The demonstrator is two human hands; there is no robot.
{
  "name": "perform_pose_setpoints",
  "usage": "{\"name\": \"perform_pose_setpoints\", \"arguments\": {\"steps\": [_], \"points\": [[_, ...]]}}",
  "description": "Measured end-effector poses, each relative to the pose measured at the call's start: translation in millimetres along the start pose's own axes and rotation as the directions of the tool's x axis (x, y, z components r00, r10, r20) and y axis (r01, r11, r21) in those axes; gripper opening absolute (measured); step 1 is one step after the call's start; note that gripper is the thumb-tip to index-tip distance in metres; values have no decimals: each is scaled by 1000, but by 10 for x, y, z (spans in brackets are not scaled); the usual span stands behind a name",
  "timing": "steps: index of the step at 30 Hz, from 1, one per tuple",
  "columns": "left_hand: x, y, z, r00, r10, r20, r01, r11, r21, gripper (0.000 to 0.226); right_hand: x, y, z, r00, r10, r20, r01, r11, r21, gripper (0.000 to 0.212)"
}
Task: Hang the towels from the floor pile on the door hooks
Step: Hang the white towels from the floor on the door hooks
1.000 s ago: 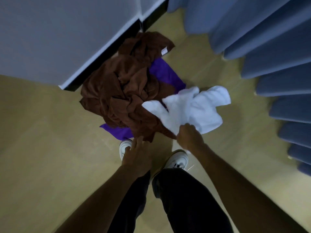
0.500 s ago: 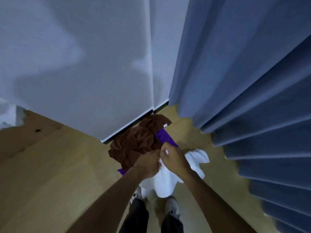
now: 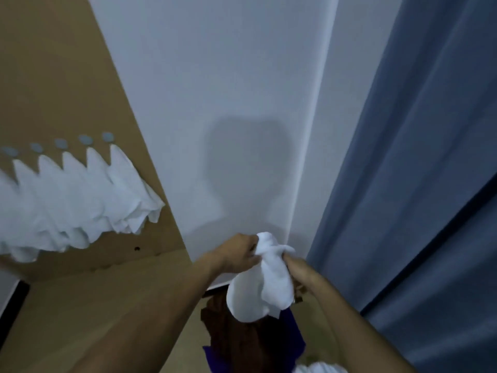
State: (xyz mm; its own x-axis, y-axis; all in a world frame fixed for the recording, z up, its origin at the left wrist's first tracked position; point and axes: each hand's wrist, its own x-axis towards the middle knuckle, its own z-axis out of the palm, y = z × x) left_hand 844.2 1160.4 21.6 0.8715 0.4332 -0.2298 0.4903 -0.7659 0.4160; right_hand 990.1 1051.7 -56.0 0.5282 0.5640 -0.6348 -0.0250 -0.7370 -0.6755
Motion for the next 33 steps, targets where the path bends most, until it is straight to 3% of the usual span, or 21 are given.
{"name": "perform_pose_setpoints", "arguments": {"steps": [4, 6, 9, 11, 13, 16, 23, 29, 33], "points": [[-538, -67, -510, 993, -97, -62, 97, 995, 1, 20, -322, -798, 222, 986, -163, 35, 163, 986, 21, 38], [-790, -168, -708, 983, -184, -4, 184, 983, 26, 20, -489, -1106, 354, 964, -267, 1, 267, 964, -5, 30], [-1117, -363, -951, 940, -326, 103, 325, 945, 27, 23, -804, -1559, 646, 881, -463, 95, 465, 885, 4, 15], [-1298, -550, -1088, 923, -384, -27, 384, 923, 6, 21, -1062, -1826, 913, 822, -526, 220, 554, 828, -91, 13], [-1431, -766, -1199, 894, -405, -191, 404, 914, -49, 31, -1297, -2054, 1218, 767, -544, 340, 617, 770, -162, 13], [-1702, -1042, -1371, 862, -421, -284, 385, 906, -175, 49, -1545, -2346, 1671, 700, -551, 454, 677, 714, -177, 14], [-2488, -1975, -1672, 839, -490, -238, 447, 869, -213, 15, -1885, -2877, 2525, 621, -580, 527, 761, 607, -229, 9], [-3059, -2612, -1900, 822, -505, -265, 436, 856, -279, 12, -2045, -3294, 3225, 548, -621, 560, 829, 494, -263, 15], [-3513, -3078, -2015, 826, -552, -119, 500, 813, -299, 22, -2099, -3493, 3661, 485, -676, 555, 873, 408, -266, 13]]}}
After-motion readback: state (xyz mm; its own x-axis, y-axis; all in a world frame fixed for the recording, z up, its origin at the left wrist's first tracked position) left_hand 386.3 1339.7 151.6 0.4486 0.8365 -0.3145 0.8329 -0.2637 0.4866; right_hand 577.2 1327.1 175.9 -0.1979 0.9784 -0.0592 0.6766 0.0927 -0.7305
